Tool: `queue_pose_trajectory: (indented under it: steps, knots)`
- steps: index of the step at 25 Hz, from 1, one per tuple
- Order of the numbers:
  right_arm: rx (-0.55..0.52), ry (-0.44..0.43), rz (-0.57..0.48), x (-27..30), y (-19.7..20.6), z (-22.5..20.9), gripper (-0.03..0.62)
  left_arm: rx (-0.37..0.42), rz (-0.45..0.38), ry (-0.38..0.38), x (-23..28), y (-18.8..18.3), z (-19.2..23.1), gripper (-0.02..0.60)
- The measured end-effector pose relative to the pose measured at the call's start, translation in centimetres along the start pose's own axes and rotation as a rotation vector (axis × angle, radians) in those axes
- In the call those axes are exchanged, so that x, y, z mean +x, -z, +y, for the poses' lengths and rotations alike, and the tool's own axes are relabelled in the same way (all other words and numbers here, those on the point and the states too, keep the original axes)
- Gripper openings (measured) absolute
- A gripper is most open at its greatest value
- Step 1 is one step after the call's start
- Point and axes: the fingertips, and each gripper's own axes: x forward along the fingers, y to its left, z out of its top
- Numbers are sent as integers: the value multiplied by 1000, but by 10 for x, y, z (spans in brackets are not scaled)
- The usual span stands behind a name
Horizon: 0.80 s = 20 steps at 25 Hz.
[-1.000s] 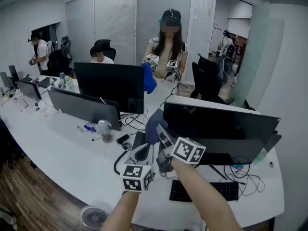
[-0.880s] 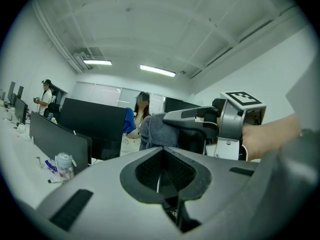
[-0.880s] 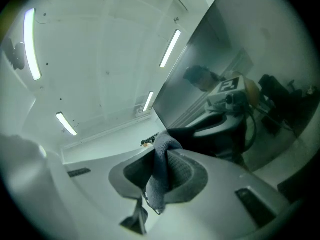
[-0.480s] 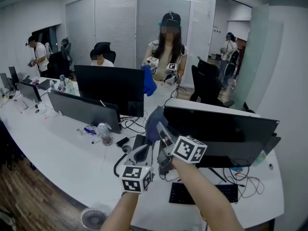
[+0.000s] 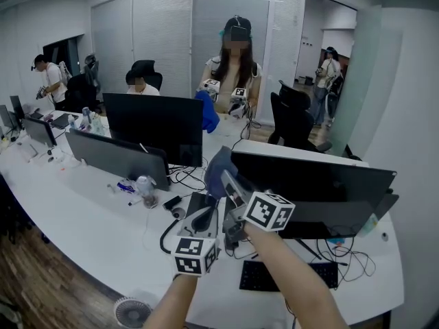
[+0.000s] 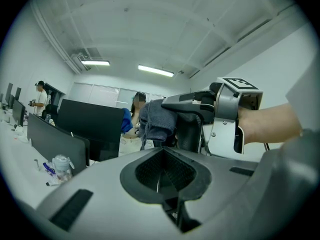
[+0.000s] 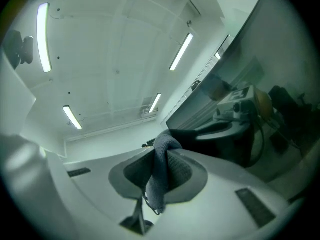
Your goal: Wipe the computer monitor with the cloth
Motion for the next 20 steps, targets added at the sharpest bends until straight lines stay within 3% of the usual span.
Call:
queue_pose_trajectory:
  steps: [15,20]
  knots:
    - [-105,-44,-29,5,-23,19,57,-9,-6,16,7,0,-2,8]
    - [-162,-71,-93,-1,-37,33,57,-19,-10,19,7,0,-3,8]
